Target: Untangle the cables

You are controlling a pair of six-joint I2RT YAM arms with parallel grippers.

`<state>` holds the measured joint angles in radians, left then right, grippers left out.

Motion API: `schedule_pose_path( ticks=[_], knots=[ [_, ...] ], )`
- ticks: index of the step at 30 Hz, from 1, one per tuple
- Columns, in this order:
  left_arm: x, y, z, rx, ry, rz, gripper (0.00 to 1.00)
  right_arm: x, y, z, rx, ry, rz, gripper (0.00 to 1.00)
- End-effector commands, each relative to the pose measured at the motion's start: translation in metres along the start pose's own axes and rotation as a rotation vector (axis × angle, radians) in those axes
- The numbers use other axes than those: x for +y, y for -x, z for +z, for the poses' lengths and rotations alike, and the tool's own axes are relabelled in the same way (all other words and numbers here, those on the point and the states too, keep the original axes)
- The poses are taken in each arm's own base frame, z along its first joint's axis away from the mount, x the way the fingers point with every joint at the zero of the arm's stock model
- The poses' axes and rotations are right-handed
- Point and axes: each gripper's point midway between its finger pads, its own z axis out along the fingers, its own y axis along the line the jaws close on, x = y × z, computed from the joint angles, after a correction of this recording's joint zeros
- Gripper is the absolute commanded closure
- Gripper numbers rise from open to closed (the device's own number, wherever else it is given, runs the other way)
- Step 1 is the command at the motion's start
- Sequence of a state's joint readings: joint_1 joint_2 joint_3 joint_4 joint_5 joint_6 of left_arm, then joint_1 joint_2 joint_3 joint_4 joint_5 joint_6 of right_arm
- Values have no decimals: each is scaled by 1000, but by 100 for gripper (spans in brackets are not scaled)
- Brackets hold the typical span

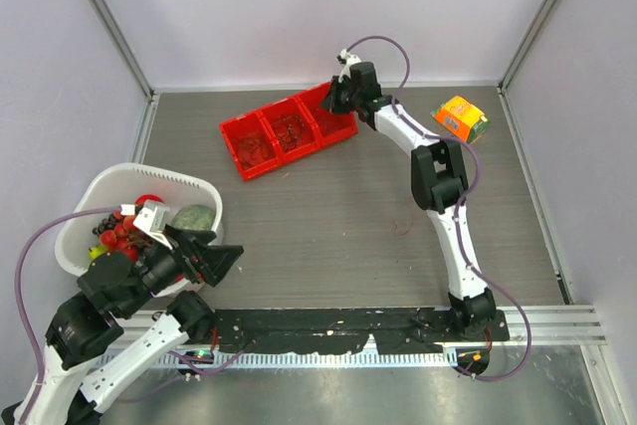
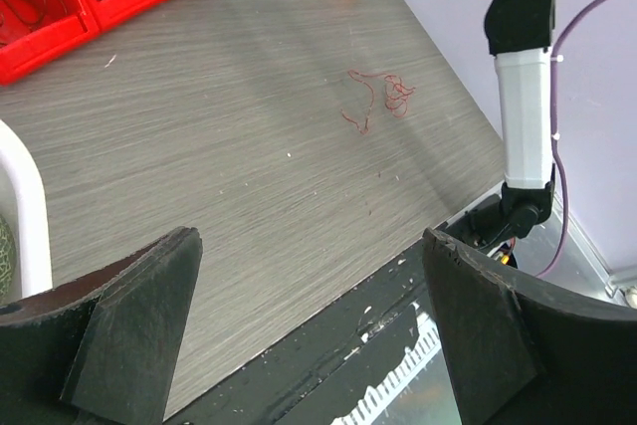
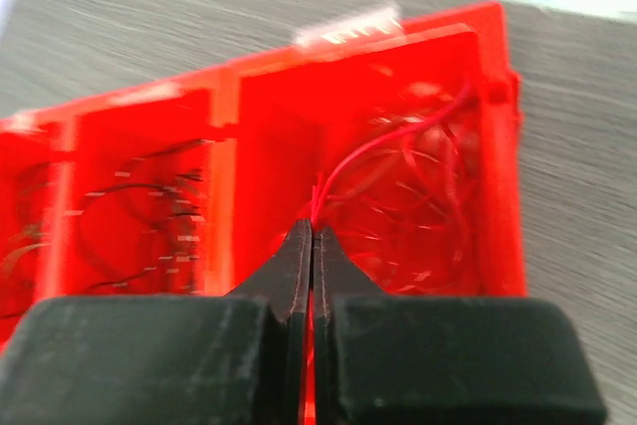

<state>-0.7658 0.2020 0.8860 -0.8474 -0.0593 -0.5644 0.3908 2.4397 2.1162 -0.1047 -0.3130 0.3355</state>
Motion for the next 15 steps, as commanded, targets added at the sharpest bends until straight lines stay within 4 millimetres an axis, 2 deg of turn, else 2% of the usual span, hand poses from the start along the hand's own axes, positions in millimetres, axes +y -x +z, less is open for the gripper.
schedule_pose_path(
  ticks=[1,6,8,11,13,14,15],
  knots=[
    [3,2,-2,-18,8,17,4,-39,1,11,-6,-153,-140,99],
    [4,2,0,-20,13,17,4,-48,-25,22,51,-159,-127,99],
    [4,2,2,-22,15,19,4,-49,-30,21,68,-174,-110,95],
    [5,1,5,-10,22,21,4,-43,-18,11,63,-192,-80,88],
    [5,0,6,-4,24,24,4,-34,-3,1,54,-195,-72,79],
    [5,0,7,-2,26,25,4,-32,2,-7,62,-225,-71,70],
    [6,0,8,1,28,25,4,-28,12,-13,49,-241,-77,66]
  ],
)
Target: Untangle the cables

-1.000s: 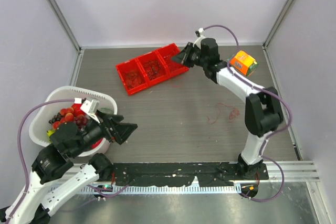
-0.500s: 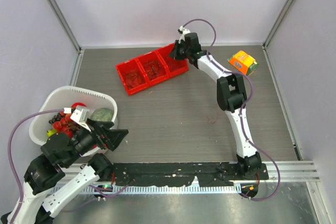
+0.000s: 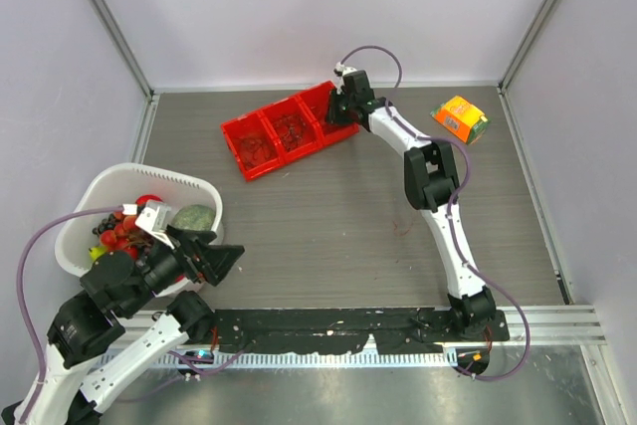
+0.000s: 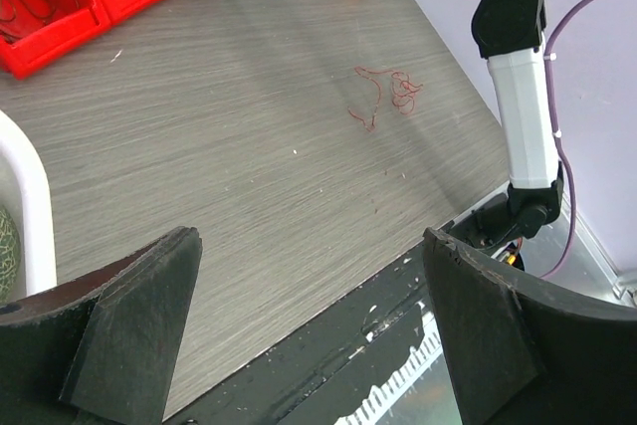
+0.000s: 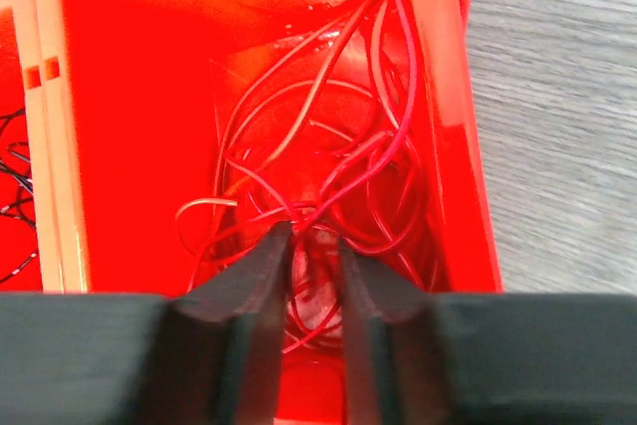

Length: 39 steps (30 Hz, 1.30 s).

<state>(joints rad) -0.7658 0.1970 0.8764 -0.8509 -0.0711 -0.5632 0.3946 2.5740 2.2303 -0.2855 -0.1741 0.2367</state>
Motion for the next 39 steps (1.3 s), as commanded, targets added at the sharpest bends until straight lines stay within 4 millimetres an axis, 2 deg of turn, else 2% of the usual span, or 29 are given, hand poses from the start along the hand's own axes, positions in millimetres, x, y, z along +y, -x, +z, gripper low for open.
schedule_pose_path(
  ticks=[1,4,5,8,9,10,11,12,13,14,15,16,17,18,19,20,21,22,23,24,25,26,27,28,29,30,32,34,39],
  knots=[
    [2,2,7,-1,15,25,3,14,68,-55,-92,-91,-13,58],
    [3,0,10,9,19,26,3,19,88,-84,-111,-129,-23,46],
    [2,0,10,9,19,28,3,12,92,-90,-125,-183,-24,41],
    [2,-1,11,19,17,27,3,10,104,-117,-133,-235,-35,36],
    [2,-1,11,18,19,28,3,8,104,-122,-131,-251,-32,36],
    [2,-1,11,19,19,27,3,9,108,-135,-131,-260,-29,35],
    [2,-1,11,19,19,25,3,5,103,-139,-118,-286,-12,34],
    [2,-1,11,18,19,25,3,2,104,-155,-118,-323,7,34],
    [2,-1,11,19,19,27,3,-7,89,-157,-83,-363,35,33],
    [3,-1,11,19,21,24,3,-11,93,-180,-101,-419,60,33],
    [3,-1,11,19,21,24,3,-25,67,-183,-50,-471,103,32],
    [3,-1,11,17,23,24,3,-31,71,-207,-82,-515,129,32],
    [3,-1,11,16,25,24,3,-45,35,-210,-14,-557,172,32],
    [3,-1,12,19,26,25,3,-43,37,-233,-43,-538,204,32],
    [3,-1,13,22,26,24,2,-52,-4,-232,30,-556,234,31],
    [3,-2,14,29,27,26,2,-47,-1,-253,-24,-530,259,31],
    [1,-2,15,38,24,25,2,-56,-47,-253,52,-555,278,31],
    [0,-4,17,51,19,29,2,-53,-39,-272,-5,-538,291,32],
    [-1,-6,19,65,16,30,2,-61,-74,-276,52,-570,303,32],
    [-2,-6,21,71,11,29,2,-67,-97,-291,68,-596,324,32],
    [-4,-8,24,83,2,27,2,-62,-98,-301,42,-572,335,32],
    [-6,-10,28,91,-8,22,2,-68,-126,-304,95,-579,342,32],
    [-9,-11,31,94,-23,12,2,-66,-129,-311,84,-563,353,32],
    [-10,-11,35,89,-25,4,2,-73,-147,-315,116,-580,352,32],
    [-18,-14,38,105,-67,-11,2,-73,-148,-318,99,-568,353,31],
    [-23,-17,41,112,-96,-29,2,-79,-163,-320,125,-581,350,31],
    [-29,-20,48,120,-126,-54,2,-80,-172,-318,140,-559,327,31],
    [-34,-22,54,130,-149,-81,2,-79,-179,-309,163,-530,307,33],
    [-43,-30,65,168,-185,-128,3,-69,-182,-285,160,-415,275,42]
  ],
)
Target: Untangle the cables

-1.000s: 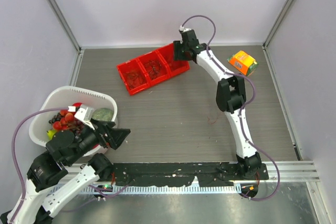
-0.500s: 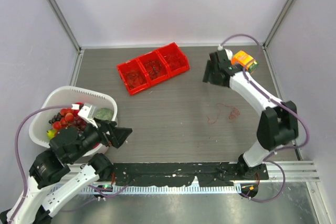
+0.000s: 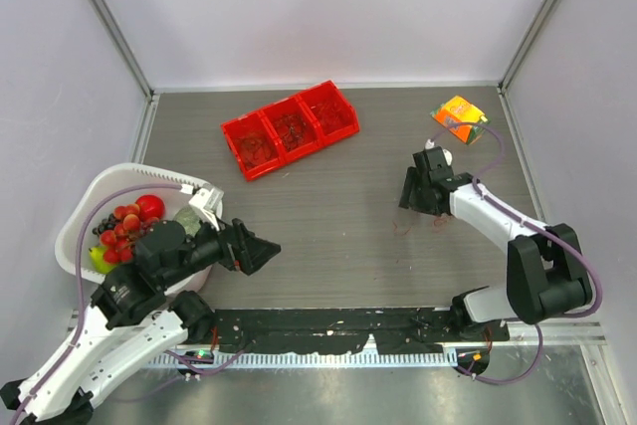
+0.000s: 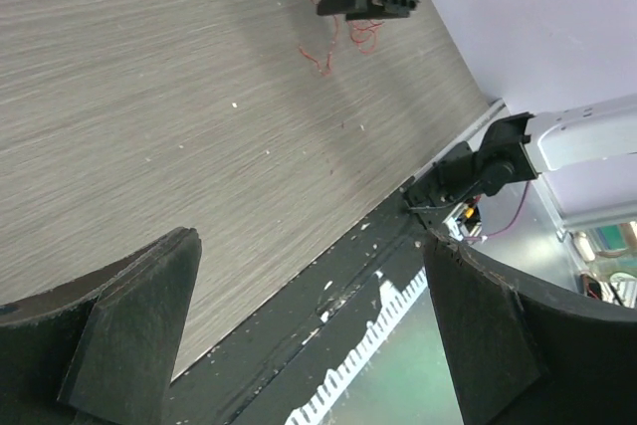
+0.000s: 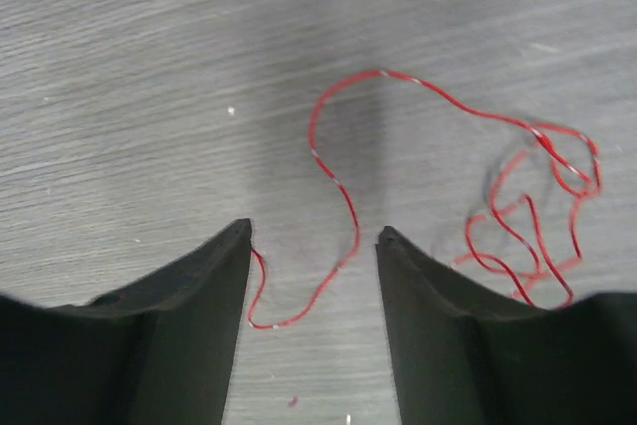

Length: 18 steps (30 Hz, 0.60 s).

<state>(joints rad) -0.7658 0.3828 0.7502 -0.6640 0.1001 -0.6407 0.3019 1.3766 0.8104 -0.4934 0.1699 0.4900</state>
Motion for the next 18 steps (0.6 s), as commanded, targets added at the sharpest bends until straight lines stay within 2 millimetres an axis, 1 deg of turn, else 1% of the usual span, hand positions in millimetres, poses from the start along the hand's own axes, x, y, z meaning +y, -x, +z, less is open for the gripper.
schedule_pose_path(
  ticks=[1,2,3,5,8,9,10,11,12,13,14,15,16,17,18],
  knots=[
    [-24,11,10,-20,-108,-43,2,29,18,15,-73,141,-41,48],
    [-23,11,11,-18,-103,-52,3,31,17,17,-70,147,-55,51],
    [-24,11,11,-17,-102,-52,3,34,16,20,-63,157,-63,58],
    [-23,11,11,-17,-97,-60,3,39,17,21,-70,165,-87,67],
    [-21,11,11,-24,-89,-69,3,47,16,20,-72,203,-97,77],
    [-21,12,10,-26,-85,-73,3,51,14,19,-74,221,-104,87],
    [-21,12,10,-25,-82,-73,3,55,14,18,-75,234,-116,91],
    [-20,12,11,-24,-76,-75,3,61,10,15,-68,247,-137,99],
    [-19,12,11,-23,-70,-73,3,67,11,12,-73,258,-154,99],
    [-18,13,11,-26,-64,-74,3,80,2,6,-63,282,-201,99],
    [-19,14,11,-27,-65,-73,3,93,3,-2,-76,309,-231,99],
    [-18,14,12,-24,-63,-72,3,108,-6,-11,-75,341,-279,99],
    [-18,14,13,-23,-60,-71,3,116,-8,-18,-91,345,-296,99],
    [-19,14,13,-21,-60,-73,3,117,-5,-22,-102,335,-276,99],
    [-18,14,14,-15,-58,-73,3,100,2,-18,-120,246,-245,95]
  ],
)
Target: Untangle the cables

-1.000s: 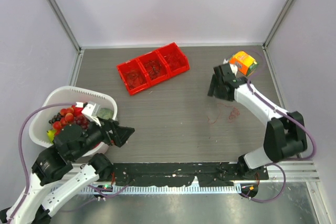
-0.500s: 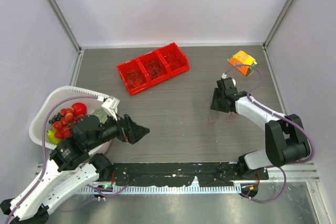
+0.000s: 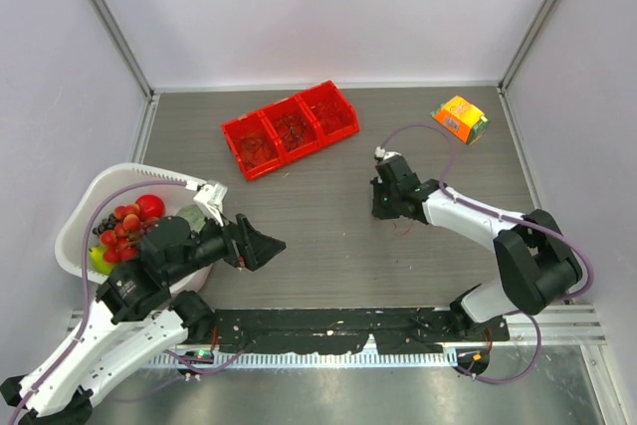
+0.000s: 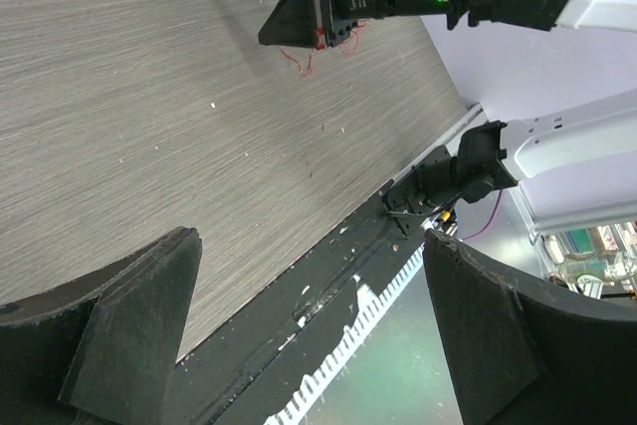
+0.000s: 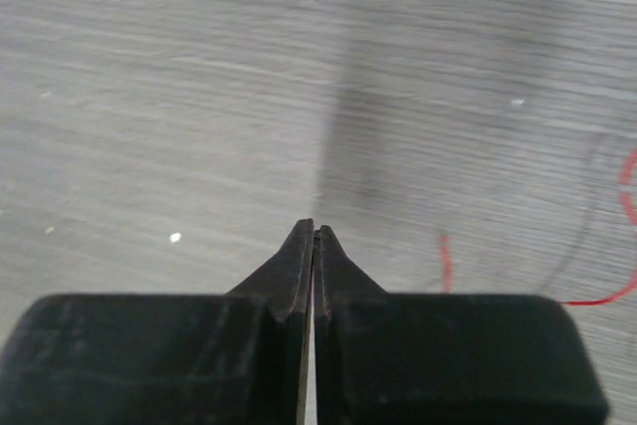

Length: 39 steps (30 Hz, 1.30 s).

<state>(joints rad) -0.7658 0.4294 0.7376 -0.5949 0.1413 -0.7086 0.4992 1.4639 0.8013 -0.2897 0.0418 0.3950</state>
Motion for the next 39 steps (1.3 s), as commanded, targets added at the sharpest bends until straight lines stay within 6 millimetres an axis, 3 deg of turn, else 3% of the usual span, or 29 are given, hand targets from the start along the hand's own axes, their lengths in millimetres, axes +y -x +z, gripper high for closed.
schedule_pose_path(
  ticks=[1,2,4,6,10,12,16,18,19,20,23,24,25,26,27,28,30,32,35,37,39],
  knots=[
    [-9,12,3,-27,-22,-7,3,3,34,-24,-121,-85,25,82],
    [-10,12,3,-24,-24,-9,3,-15,35,-27,-132,-163,46,57],
    [-10,11,3,-21,-27,-12,3,-36,36,-30,-151,-235,79,33],
    [-10,10,2,-18,-26,-11,3,-54,33,-30,-136,-269,109,26],
    [-8,9,0,-23,-20,-5,3,-88,25,-26,-93,-298,160,25],
    [-8,9,0,-23,-22,-6,3,-91,24,-21,-80,-287,148,25],
    [-10,9,-1,-24,-28,-9,3,-75,12,-3,-7,-196,158,32],
    [-9,9,-3,-22,-26,-9,3,-67,11,2,3,-145,157,45],
    [-10,9,-4,-26,-26,-10,3,-63,13,3,-2,-124,154,56],
    [-9,9,-5,-30,-25,-11,3,-57,15,3,-4,-102,148,69],
    [-8,10,-7,-36,-20,-10,3,-30,19,4,0,-7,119,88],
    [-8,10,-7,-36,-20,-7,5,-12,19,2,1,40,91,97],
    [-9,10,-6,-37,-24,-5,7,2,20,-1,0,72,69,99],
    [-11,11,-6,-36,-35,-1,8,35,21,-10,-1,152,20,99],
    [-13,13,-6,-42,-46,3,9,53,22,-15,3,204,18,99],
    [-16,14,-6,-47,-60,6,9,95,24,-31,-5,340,-27,99],
    [-21,20,-7,-71,-82,19,9,156,23,-65,2,574,-39,99],
    [-23,27,-11,-97,-78,27,9,194,29,-101,-16,725,-41,99],
    [-22,35,-16,-133,-57,33,11,220,40,-145,-73,847,-70,99],
    [-18,37,-18,-149,-34,27,11,210,40,-142,-83,793,-70,99],
    [-9,37,-18,-159,8,12,13,191,21,-121,-25,702,-79,99]
  ],
)
